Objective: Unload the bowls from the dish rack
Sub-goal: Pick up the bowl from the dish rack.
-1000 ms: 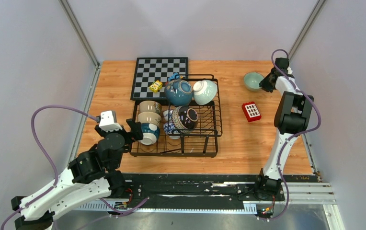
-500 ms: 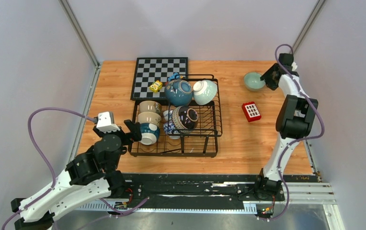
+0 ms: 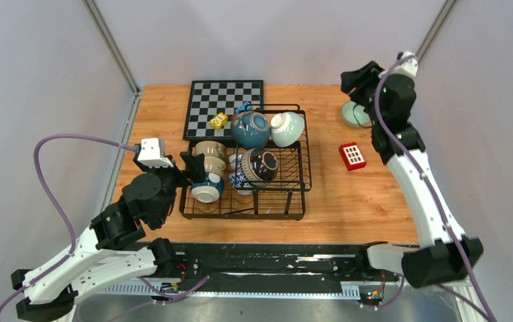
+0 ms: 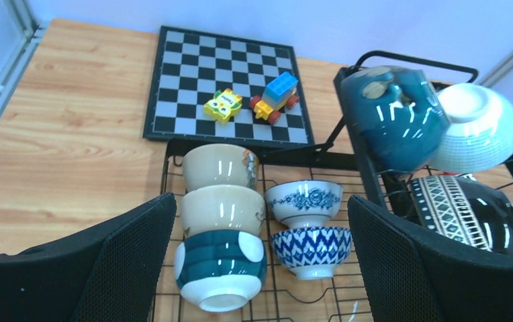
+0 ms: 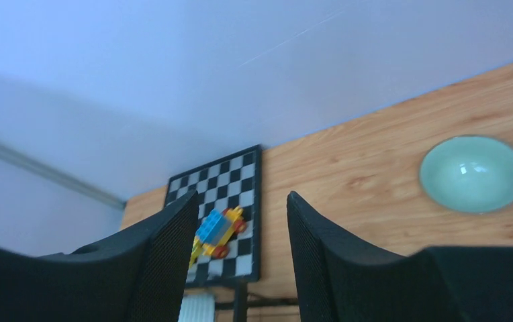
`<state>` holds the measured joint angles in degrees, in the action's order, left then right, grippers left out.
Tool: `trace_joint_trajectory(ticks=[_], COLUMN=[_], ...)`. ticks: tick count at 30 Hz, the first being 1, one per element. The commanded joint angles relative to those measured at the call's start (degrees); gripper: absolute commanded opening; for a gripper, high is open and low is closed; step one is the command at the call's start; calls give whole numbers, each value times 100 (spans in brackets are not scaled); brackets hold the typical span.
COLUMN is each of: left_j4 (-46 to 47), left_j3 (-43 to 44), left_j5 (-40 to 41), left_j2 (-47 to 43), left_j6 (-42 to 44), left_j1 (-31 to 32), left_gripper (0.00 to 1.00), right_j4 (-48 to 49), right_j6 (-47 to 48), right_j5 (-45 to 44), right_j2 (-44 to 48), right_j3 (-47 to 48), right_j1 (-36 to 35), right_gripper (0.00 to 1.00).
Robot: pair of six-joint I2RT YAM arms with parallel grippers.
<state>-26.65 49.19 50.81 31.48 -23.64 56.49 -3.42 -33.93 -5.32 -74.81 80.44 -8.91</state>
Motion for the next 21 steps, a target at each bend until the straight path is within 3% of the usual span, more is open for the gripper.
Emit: trace_joint_trajectory(ticks=[1, 5, 11, 16, 21], left_j4=[693, 471, 608, 658, 596], left_j3=[219, 670, 850, 1095, 1003], left_j5=[-275, -529, -1627, -2394, -2511], left_j2=[87, 466, 914, 1109, 1077], left_j6=[609, 640, 111, -369, -518], left_j1=[17, 11, 6, -13, -24], left_gripper=[100, 100, 100, 100, 100], right_j4=[638, 451, 1494, 2621, 3385], right_j6=[-468, -379, -1667, -2787, -3172], right_j5=[888, 2375, 3600, 4061, 4193], right_j2=[994, 1775, 2533, 2490, 2177], right_j3=[-1113, -1540, -3081, -3853, -4146], right_j1=[-102, -102, -104, -101, -102], right_gripper=[55, 56, 59, 63, 63])
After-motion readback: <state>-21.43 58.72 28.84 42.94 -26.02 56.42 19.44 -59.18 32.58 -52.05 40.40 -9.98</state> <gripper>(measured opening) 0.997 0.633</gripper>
